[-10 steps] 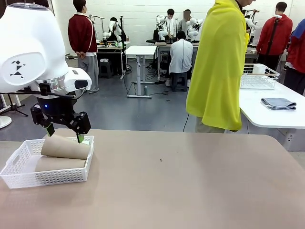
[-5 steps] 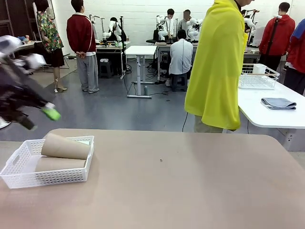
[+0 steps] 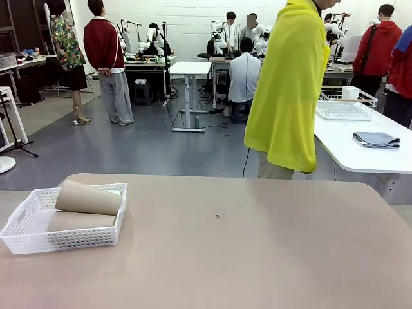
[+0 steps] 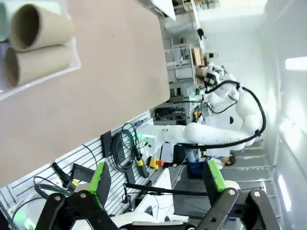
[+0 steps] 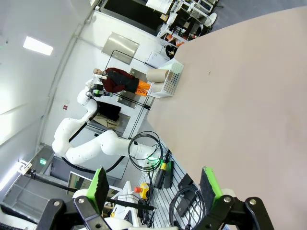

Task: Clean and organize the cups into the basket.
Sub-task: Move the Organizing basket back to the left side of the table.

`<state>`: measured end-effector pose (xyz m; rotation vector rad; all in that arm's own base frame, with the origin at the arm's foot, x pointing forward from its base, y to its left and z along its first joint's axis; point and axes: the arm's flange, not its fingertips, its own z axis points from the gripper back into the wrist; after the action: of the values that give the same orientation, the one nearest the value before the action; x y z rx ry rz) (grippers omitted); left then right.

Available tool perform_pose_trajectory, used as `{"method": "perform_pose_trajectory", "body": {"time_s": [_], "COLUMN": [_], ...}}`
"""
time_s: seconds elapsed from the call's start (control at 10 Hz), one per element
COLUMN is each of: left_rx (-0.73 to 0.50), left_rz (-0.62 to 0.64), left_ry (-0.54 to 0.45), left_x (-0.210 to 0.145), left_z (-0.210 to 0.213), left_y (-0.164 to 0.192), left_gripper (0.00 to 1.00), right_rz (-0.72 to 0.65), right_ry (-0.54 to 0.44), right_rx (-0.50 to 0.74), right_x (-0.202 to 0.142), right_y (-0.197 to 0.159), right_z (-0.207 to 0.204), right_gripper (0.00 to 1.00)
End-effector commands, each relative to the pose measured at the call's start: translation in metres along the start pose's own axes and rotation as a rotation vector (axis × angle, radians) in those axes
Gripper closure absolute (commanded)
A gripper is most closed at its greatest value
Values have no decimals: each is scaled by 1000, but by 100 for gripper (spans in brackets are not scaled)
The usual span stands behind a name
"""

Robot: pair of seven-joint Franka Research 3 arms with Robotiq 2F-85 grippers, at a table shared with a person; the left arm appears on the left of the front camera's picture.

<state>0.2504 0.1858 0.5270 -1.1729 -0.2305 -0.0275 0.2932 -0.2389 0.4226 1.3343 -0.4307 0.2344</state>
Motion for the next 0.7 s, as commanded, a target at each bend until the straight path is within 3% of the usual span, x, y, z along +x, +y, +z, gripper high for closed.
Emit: {"method": "perform_pose_trajectory", "body": {"time_s": [0.0, 0.3, 0.6], "left_rx": [-40, -55, -72], "left_rz": [38, 20, 31], "left_ry": [-23, -85, -137], "left_x": [31, 8, -13], "left_z": [24, 75, 106], "left_y": [37, 75, 87], "left_gripper": [0, 0, 0], "right_rz": [18, 18, 18], "right_ry": [-13, -13, -13], "right_rx": [8, 8, 8], "right_x": [2, 2, 2], "right_y": [-1, -1, -1], "right_z": [-2, -2, -2], "right_gripper": [0, 0, 0]}}
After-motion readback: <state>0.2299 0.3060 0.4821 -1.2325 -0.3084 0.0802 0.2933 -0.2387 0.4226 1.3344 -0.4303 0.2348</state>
